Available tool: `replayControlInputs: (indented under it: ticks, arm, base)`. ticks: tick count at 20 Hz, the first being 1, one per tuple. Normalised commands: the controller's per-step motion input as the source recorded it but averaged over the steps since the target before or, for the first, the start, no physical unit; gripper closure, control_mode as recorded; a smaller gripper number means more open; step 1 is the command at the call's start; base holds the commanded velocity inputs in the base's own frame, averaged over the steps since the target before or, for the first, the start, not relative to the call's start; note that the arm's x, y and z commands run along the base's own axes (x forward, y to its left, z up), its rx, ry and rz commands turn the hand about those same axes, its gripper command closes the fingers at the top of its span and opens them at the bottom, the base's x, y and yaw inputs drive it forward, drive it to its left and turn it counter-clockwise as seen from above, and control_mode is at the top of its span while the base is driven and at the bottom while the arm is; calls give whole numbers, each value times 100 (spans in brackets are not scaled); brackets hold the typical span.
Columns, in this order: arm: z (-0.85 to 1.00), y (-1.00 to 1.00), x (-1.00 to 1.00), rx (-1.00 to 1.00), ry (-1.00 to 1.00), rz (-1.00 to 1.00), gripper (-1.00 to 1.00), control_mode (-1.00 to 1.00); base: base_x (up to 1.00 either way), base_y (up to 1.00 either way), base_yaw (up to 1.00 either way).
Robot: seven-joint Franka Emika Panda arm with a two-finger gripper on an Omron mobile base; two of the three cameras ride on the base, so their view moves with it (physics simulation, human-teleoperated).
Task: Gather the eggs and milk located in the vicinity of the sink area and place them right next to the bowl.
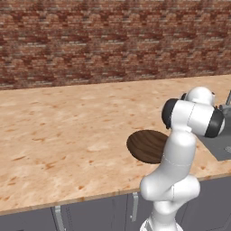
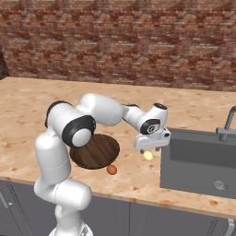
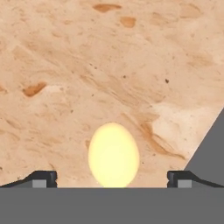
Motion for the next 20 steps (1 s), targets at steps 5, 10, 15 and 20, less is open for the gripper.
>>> replayControlInputs:
  ticks: [5, 10, 15, 20]
  arm:
    - [-24, 0, 0, 0, 0, 0, -100, -100]
    - [-27, 0, 0, 0, 0, 0, -100, -100]
    - [-20, 0, 0, 0, 0, 0, -100, -100]
    - [0, 0, 0, 0, 0, 0, 100, -100]
  base:
    - [0, 0, 0]
    - [0, 0, 0]
    - [0, 0, 0]
    - [0, 0, 0]
